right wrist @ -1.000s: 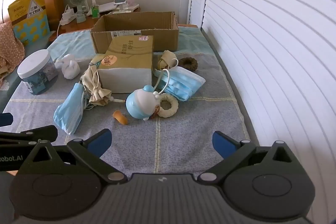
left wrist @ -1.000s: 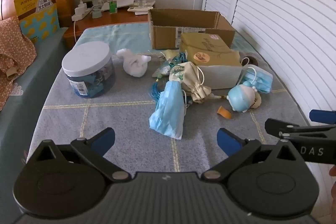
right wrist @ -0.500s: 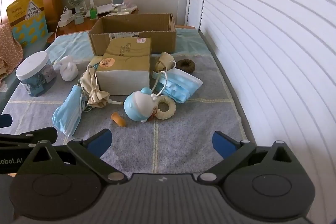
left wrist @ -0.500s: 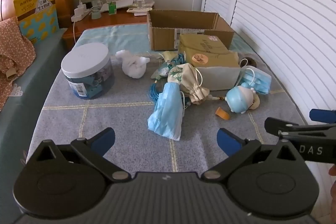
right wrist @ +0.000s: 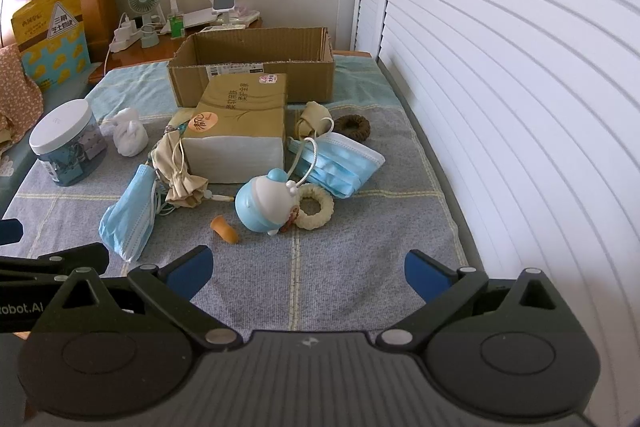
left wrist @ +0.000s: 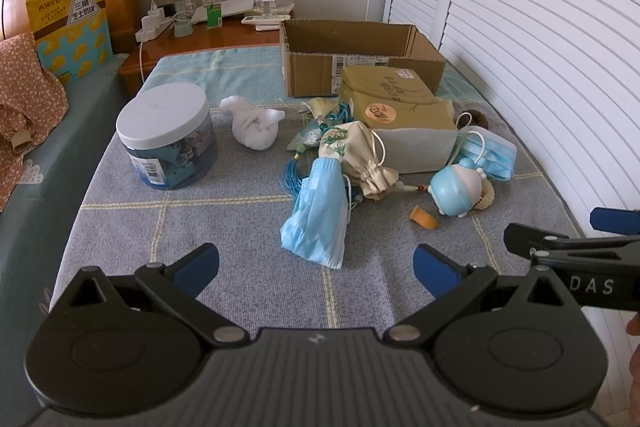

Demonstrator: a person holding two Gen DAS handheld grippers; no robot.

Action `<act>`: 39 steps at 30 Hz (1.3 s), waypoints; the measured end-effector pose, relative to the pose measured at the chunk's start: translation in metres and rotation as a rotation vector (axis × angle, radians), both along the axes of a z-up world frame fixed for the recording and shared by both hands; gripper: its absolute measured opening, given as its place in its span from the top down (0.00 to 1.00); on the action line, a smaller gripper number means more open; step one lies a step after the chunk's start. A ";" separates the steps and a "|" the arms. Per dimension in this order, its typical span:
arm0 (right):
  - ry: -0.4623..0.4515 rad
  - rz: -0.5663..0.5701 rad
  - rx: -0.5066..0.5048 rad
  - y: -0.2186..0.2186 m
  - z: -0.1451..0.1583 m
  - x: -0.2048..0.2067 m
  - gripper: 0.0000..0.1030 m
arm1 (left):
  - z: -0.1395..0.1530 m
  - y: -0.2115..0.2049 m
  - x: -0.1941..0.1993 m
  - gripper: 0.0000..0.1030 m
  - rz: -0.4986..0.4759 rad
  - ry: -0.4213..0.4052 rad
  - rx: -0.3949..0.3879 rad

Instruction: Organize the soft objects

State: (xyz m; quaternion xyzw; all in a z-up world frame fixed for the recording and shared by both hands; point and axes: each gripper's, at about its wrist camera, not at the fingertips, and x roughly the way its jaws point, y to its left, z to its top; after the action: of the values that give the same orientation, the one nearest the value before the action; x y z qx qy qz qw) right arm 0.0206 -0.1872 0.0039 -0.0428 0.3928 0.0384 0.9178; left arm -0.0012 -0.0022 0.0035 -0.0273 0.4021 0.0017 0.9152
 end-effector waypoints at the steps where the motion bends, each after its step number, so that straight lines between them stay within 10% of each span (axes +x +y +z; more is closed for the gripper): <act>1: -0.001 -0.001 0.001 0.000 0.000 0.000 0.00 | 0.000 0.000 -0.001 0.01 -0.003 -0.002 -0.001; 39: -0.015 -0.007 -0.011 0.002 0.003 0.001 0.00 | 0.003 -0.001 0.000 0.01 -0.006 -0.010 0.003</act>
State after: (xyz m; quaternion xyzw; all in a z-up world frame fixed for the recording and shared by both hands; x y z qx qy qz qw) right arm 0.0211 -0.1855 0.0068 -0.0468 0.3861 0.0328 0.9207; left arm -0.0012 -0.0036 0.0065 -0.0246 0.3977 -0.0005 0.9172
